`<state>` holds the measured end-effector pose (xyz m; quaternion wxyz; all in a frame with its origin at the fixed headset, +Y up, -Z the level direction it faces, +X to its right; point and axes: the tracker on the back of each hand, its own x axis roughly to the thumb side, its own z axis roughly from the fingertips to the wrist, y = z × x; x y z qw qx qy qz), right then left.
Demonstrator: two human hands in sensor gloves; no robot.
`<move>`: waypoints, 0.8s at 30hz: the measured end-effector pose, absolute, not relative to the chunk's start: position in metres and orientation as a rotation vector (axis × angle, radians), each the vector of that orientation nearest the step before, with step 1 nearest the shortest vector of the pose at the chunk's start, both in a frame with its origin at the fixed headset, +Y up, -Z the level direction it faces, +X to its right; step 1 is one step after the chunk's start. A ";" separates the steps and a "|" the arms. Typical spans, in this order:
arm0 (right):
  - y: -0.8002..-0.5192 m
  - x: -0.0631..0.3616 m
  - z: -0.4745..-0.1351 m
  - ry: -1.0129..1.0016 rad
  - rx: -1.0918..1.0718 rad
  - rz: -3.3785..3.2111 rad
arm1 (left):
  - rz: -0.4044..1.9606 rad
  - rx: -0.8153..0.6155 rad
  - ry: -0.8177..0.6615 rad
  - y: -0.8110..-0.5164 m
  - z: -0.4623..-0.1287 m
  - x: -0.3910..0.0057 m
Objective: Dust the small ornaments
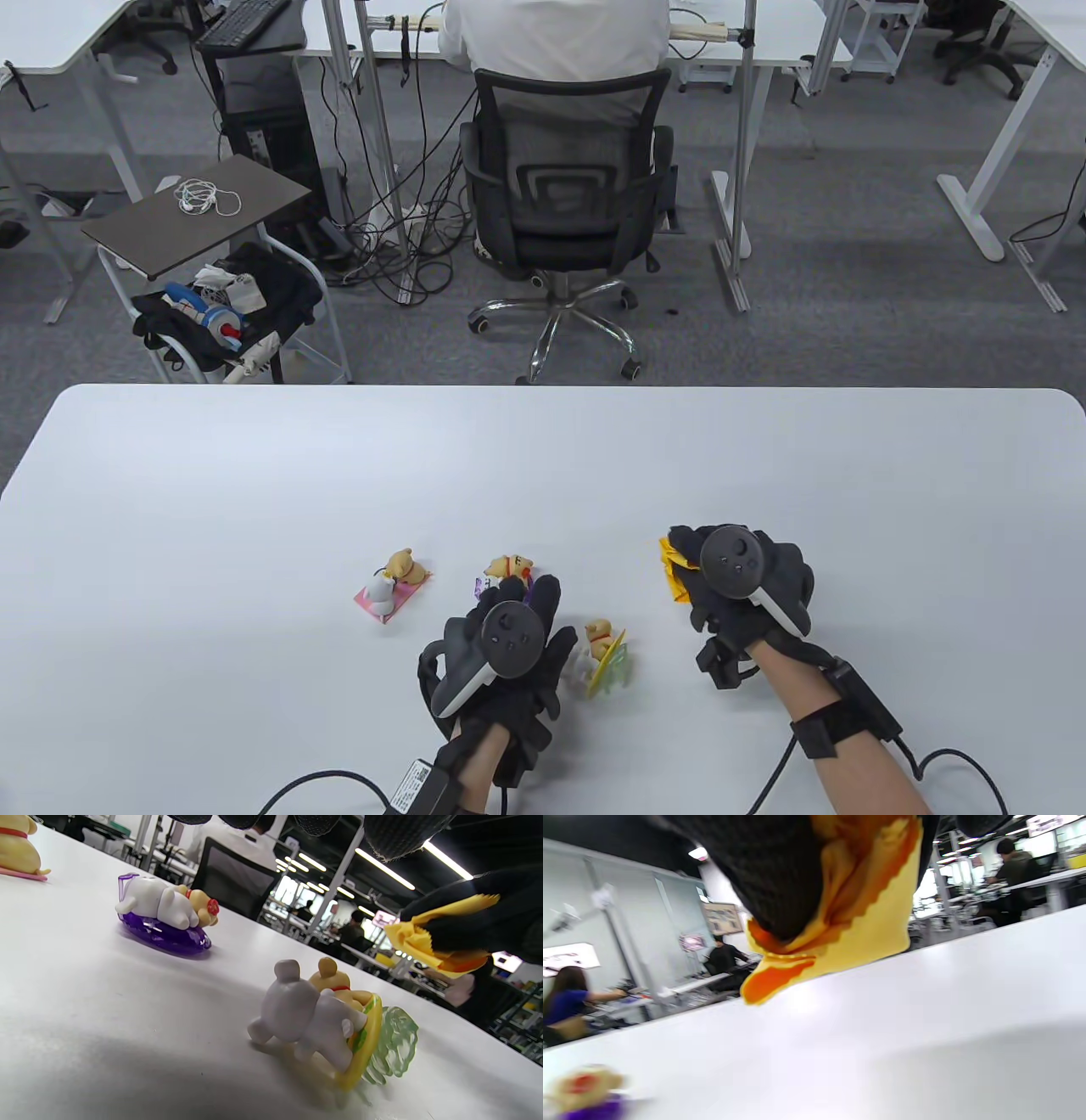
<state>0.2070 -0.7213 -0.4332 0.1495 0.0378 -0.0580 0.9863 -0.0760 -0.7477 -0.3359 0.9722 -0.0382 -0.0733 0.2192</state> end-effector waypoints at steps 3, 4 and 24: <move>-0.732 0.226 -0.452 -0.112 -0.040 2.885 | 0.448 -0.084 -0.154 -0.747 -0.336 -0.075; -0.736 0.233 -0.459 -0.097 -0.100 2.883 | 0.457 -0.086 -0.156 -0.747 -0.335 -0.075; -0.749 0.250 -0.457 0.084 -0.195 2.971 | 0.452 -0.118 -0.158 -0.746 -0.334 -0.074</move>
